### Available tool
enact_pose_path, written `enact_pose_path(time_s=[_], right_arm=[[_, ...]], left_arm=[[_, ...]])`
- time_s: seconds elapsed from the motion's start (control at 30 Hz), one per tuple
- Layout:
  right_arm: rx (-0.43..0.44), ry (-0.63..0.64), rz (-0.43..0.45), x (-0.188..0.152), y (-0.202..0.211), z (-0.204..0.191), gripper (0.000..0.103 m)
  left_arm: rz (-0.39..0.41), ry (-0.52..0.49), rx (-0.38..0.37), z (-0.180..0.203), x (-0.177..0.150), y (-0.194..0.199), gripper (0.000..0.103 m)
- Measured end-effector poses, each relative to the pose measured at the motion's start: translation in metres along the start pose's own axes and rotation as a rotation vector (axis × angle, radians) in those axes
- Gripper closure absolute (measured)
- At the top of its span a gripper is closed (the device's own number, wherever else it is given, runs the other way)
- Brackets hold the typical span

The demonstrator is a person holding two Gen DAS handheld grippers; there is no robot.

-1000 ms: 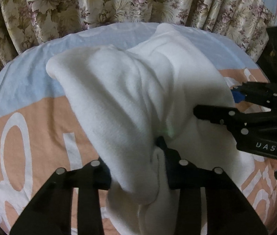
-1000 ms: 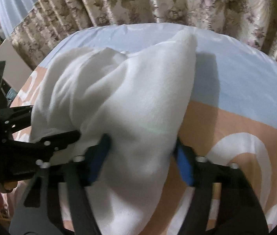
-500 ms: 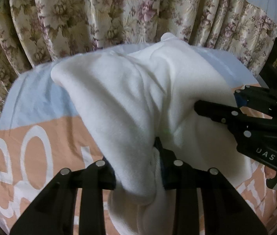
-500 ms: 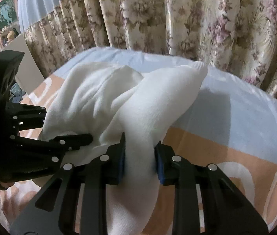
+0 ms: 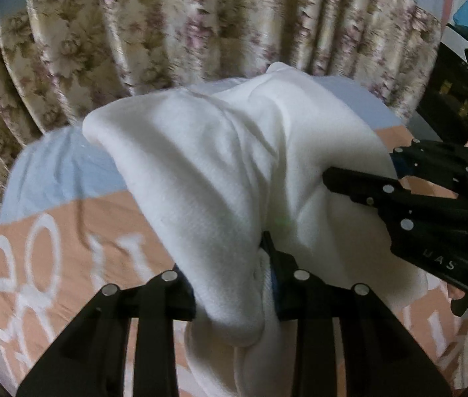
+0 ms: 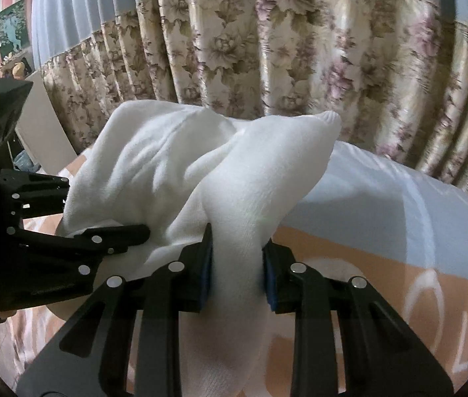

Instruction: Fold small clothes

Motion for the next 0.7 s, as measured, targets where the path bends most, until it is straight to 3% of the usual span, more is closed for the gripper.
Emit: enact_pose_path(time_s=[0.23, 0.47, 0.7], right_arm=[[-0.045, -0.037, -0.075, -0.062, 0.026, 0.046, 0.076], [-0.052, -0.064, -0.140, -0.125, 0.014, 0.074, 0.076], [-0.042, -0.075, -0.115, -0.122, 0.013, 0.072, 0.069]], left_arm=[[-0.068, 0.008, -0.063, 0.064, -0.030, -0.031, 0.071], [-0.078, 0.027, -0.070, 0.073, -0.043, -0.053, 0.069], [-0.098, 0.073, -0.050, 0.062, -0.048, -0.044, 0.054]])
Point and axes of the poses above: each gripper's, at about its wrist camera, not at the fingertips, and y roughly against the way its jaws point, z to its right, x to its top, the point moved 9 cm from there along -y, roughly the way its jaws point, and after that the axes turned 9 degrees about -y, right-handed, at the moved point
